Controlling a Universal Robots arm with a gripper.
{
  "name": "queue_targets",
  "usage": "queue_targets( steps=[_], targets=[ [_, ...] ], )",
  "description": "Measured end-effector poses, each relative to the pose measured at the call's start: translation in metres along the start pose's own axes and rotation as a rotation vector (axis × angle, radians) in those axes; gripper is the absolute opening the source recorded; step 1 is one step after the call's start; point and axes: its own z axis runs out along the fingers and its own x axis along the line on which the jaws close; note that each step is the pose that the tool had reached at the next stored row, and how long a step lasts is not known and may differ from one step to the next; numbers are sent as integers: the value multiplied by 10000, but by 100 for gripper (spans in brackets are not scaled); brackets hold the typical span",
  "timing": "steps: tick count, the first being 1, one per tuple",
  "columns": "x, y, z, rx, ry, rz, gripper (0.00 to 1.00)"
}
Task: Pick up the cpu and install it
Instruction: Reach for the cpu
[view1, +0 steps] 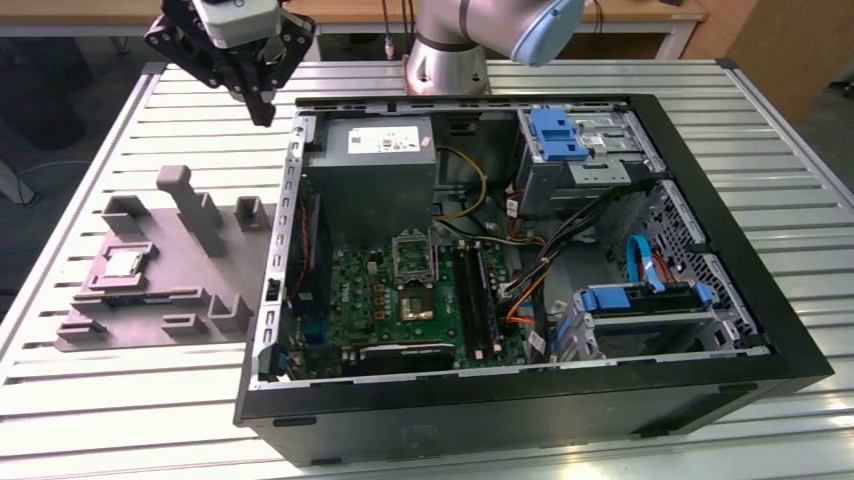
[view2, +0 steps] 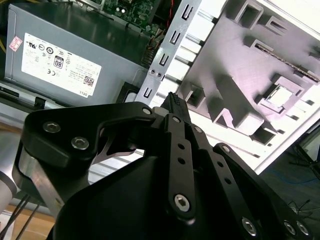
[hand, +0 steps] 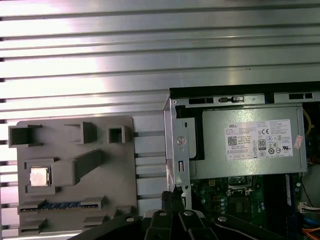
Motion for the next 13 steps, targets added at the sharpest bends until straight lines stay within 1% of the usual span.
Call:
queue_targets(
  steps=[13],
  targets=[
    [41, -3, 1, 0, 1, -1, 11]
  ],
)
